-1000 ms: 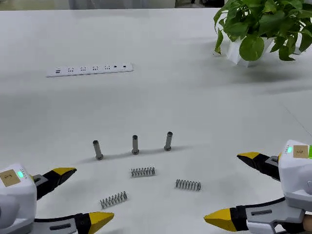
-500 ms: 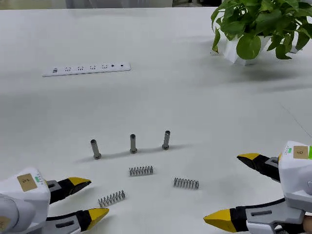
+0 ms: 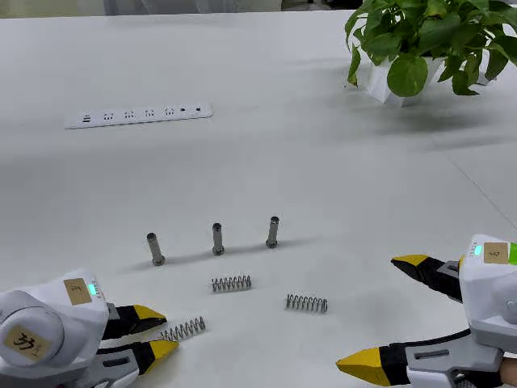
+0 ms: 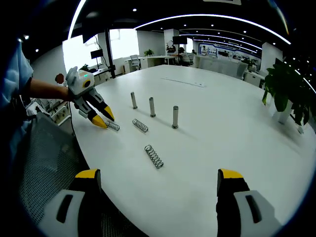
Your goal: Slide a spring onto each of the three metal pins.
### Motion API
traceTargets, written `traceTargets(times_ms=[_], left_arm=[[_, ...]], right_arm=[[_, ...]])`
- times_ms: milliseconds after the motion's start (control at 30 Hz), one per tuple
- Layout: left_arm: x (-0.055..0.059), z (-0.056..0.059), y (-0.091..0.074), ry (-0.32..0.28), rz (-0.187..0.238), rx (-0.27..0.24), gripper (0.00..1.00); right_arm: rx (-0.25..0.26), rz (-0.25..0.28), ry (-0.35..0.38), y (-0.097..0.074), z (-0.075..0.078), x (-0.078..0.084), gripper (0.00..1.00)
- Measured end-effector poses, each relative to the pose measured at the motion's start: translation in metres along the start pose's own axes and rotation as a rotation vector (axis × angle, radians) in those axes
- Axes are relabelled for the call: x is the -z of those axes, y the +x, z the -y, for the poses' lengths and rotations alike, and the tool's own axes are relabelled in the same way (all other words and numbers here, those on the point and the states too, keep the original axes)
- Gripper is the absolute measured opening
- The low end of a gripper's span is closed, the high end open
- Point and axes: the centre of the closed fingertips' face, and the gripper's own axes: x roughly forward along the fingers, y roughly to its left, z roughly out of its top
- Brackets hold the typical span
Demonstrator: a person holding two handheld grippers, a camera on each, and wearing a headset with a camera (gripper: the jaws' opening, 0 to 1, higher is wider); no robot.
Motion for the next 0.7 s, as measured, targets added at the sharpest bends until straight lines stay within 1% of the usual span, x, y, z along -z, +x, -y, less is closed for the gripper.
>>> traceTargets(times_ms=[133,233,267,300,400,500,567,700], left_arm=[[0.0035,0.0015,0.0018,0.04,-0.041,0.01,0.17],[0.0017,0.0026,0.0022,0.052,-0.045,0.021,0.18],[0.0021,0.0027,0.0022,0.06,-0.055,0.019,0.18],[0.0018,0.0034,0.002,0.082,-0.064,0.022,0.18],[0.002,0.0049,0.0029,0.1,-0.09,0.029,0.15],[0.0015,0.0073,0.0036,0.108,-0.111,0.042,0.13],[0.0021,0.007,0.0039,0.118,-0.127,0.043,0.13],[0.0031,0.006,0.0039,0.114,-0.15,0.05,0.13]], right_arm=[[0.001,0.001,0.002,0.0002,0.0,-0.0001,0.99],[0.0,-0.001,0.002,0.0005,-0.0002,0.0006,0.99],[0.0,-0.001,0.003,0.0006,-0.0004,0.0006,0.99],[0.0,0.0,0.003,0.0006,-0.0005,0.0006,0.99],[-0.001,-0.001,0.004,0.0008,-0.0008,0.0007,0.99],[-0.002,-0.002,0.003,0.0012,-0.001,0.0009,0.99],[-0.004,-0.002,0.002,0.0014,-0.0015,0.0007,0.99],[-0.005,-0.002,0.002,0.0017,-0.0015,0.0007,0.99]])
